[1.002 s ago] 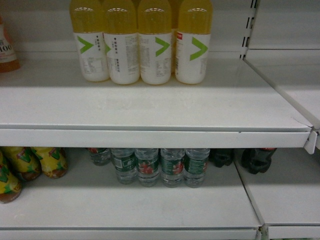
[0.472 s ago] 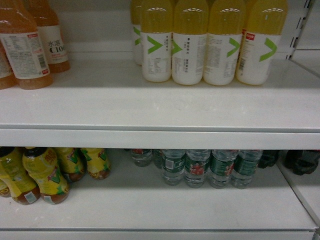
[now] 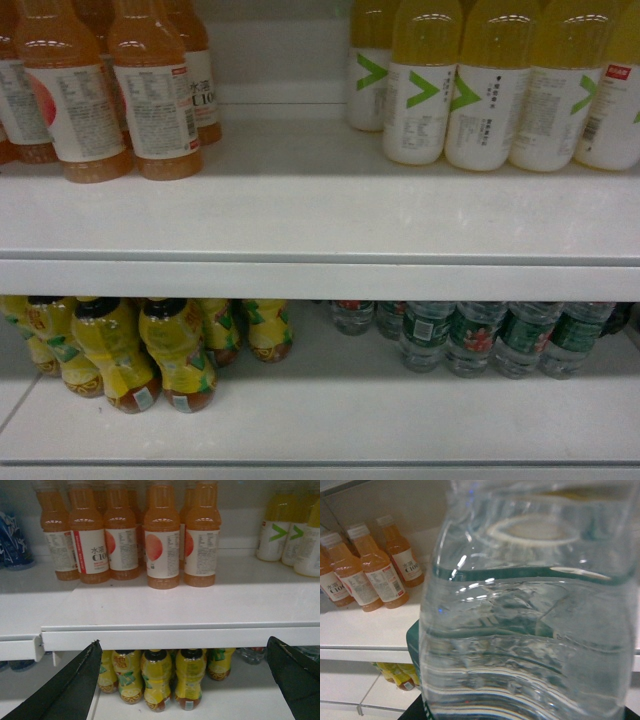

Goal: Move water from second to third shelf

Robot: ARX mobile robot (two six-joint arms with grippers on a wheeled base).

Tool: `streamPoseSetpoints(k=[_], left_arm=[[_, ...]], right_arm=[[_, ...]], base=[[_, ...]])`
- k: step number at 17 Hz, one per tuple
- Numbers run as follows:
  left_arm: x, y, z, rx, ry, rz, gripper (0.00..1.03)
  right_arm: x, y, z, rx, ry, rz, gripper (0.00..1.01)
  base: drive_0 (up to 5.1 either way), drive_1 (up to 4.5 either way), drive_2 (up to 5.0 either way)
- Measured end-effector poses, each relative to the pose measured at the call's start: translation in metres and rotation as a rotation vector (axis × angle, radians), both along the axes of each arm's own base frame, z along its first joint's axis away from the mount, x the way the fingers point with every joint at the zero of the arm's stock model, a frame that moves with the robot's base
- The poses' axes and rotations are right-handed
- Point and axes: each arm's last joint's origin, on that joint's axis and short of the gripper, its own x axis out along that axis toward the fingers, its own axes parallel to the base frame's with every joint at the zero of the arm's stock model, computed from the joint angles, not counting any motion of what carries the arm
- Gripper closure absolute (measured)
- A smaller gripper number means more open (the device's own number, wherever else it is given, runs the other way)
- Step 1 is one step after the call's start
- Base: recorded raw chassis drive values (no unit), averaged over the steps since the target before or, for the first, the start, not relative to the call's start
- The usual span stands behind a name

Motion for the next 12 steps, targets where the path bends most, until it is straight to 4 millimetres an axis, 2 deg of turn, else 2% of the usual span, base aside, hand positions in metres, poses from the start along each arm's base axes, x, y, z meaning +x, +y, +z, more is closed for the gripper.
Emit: streamPoseSetpoints(k=[12], left_arm=[[0.0, 0.0, 0.0, 0.0, 0.0, 0.0, 0.05]], right_arm=[[0.0, 0.0, 0.0002, 0.0, -0.002, 0.0, 0.59]], base=[[-4.5, 2.2, 2.2]])
